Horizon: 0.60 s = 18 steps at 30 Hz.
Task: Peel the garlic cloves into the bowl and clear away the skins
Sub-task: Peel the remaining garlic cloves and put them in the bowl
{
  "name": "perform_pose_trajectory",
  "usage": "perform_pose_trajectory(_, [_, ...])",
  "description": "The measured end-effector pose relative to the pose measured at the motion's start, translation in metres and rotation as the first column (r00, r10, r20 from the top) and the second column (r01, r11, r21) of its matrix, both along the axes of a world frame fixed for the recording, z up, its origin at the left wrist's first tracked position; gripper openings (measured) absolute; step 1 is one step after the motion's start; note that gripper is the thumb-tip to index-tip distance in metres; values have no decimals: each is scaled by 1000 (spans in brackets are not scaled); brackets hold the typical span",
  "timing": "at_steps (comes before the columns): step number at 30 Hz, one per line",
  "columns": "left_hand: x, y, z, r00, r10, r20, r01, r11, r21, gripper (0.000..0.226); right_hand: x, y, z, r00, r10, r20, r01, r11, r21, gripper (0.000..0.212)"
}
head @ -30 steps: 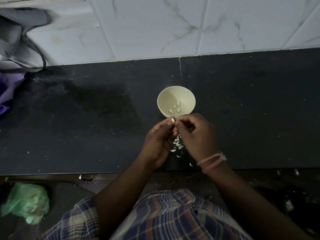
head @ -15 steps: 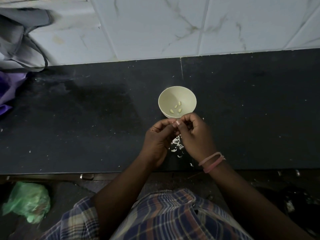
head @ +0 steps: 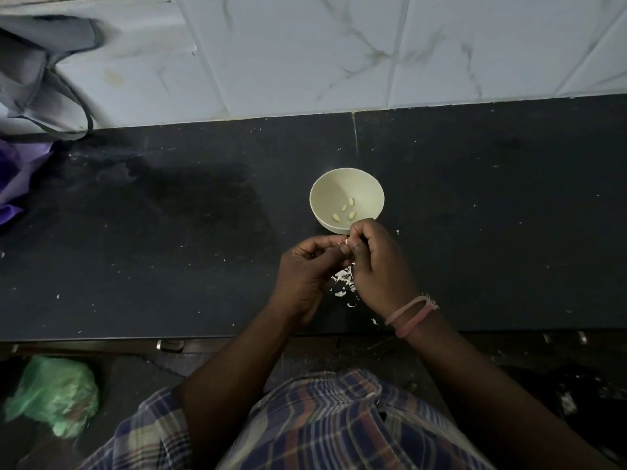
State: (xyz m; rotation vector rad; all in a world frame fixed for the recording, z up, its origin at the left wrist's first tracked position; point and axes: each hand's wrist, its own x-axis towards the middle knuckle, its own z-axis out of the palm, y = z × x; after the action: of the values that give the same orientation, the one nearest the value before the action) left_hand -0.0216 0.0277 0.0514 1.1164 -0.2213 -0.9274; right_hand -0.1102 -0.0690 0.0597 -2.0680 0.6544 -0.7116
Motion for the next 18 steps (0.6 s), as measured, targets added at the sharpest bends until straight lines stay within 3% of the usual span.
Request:
perform_pose_trajectory(6, [-1, 3, 3, 999, -19, 38, 19, 1000, -1, 22, -2, 4, -4, 998, 52, -37, -54, 996, -65, 5])
perform_pose_trajectory(13, [-10, 0, 0, 990, -58, -129, 60, 998, 14, 47, -2, 15, -9, 1000, 0, -24, -1, 999, -40, 14])
perform_pose_trajectory(18, [-12, 1, -1, 984, -56, -170, 56, 998, -3, 31, -4, 16, -12, 999, -15, -47, 13, 1000, -27, 10])
